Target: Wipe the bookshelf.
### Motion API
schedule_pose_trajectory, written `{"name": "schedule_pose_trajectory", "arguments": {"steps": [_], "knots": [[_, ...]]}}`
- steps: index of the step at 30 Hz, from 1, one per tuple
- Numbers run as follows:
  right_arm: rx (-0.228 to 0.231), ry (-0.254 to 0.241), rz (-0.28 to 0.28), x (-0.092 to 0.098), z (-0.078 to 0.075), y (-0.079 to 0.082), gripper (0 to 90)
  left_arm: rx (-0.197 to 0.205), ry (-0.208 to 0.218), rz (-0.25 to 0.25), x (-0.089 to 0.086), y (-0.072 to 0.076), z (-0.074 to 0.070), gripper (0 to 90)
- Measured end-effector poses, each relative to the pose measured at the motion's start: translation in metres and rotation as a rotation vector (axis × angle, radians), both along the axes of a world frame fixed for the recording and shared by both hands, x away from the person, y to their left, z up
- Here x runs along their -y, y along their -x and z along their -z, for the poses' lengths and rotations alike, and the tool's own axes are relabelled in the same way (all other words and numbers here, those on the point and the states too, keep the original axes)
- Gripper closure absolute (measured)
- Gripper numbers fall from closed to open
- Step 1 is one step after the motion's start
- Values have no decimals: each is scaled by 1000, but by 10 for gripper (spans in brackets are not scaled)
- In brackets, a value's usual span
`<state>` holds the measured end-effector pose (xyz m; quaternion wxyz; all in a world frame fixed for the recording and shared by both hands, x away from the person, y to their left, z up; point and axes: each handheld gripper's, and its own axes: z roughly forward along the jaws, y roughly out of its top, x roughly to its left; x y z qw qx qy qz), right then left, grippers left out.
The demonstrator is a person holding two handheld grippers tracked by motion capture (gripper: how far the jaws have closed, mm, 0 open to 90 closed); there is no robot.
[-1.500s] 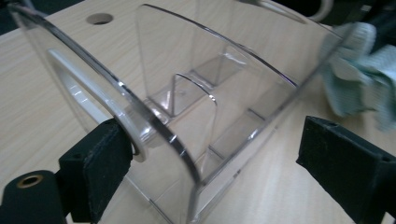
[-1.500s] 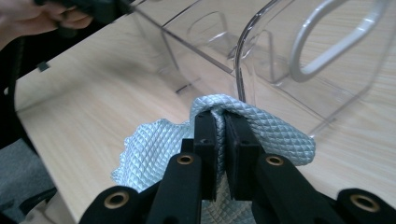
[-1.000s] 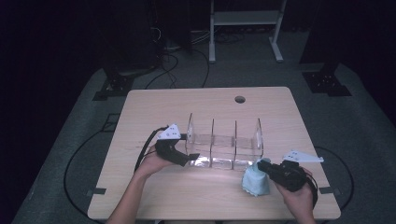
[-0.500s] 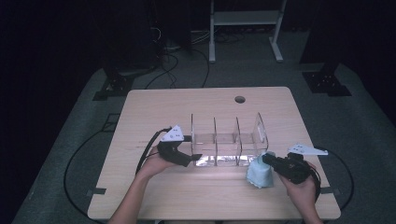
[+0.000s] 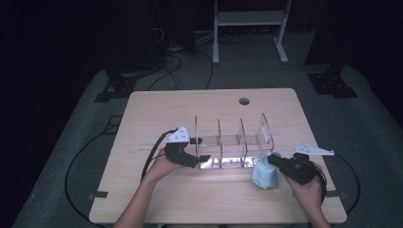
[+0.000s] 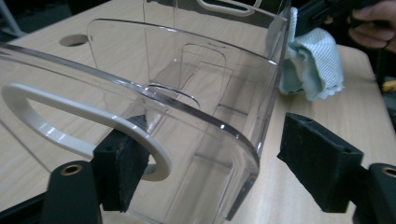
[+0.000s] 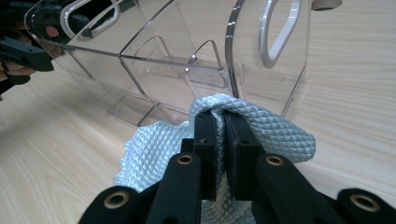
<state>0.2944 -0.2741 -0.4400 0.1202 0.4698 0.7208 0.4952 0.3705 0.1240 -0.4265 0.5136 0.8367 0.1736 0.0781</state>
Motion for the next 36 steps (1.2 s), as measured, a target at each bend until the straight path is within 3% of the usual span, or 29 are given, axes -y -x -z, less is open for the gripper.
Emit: {"name": "schedule_pose_trajectory", "arguments": {"steps": [2,7,13,16,19,25,27,31,34,36], "knots": [[4,0,9,2,0,-2,833,-2,16,11,-3,1,1,354],[4,-10,23,4,0,-8,833,21,6,48,-7,17,0,411],[3,-27,13,-5,1,-10,833,31,6,50,-7,31,1,437],[7,4,-40,-24,1,-10,833,31,-9,47,-6,36,-1,447],[15,15,-40,-26,-2,-10,833,35,-15,53,-6,42,-1,455],[24,-19,48,-1,-6,-15,826,26,-21,34,-4,47,-2,454],[18,-27,50,0,-5,-18,828,32,-29,20,-2,48,-2,444],[15,-32,23,-13,-3,-17,831,45,-54,-3,3,51,-2,411],[8,-18,-42,-30,0,-15,833,40,-54,-24,5,51,-1,430],[13,-12,-45,-30,0,-15,833,40,-51,-22,5,51,-1,432]]}}
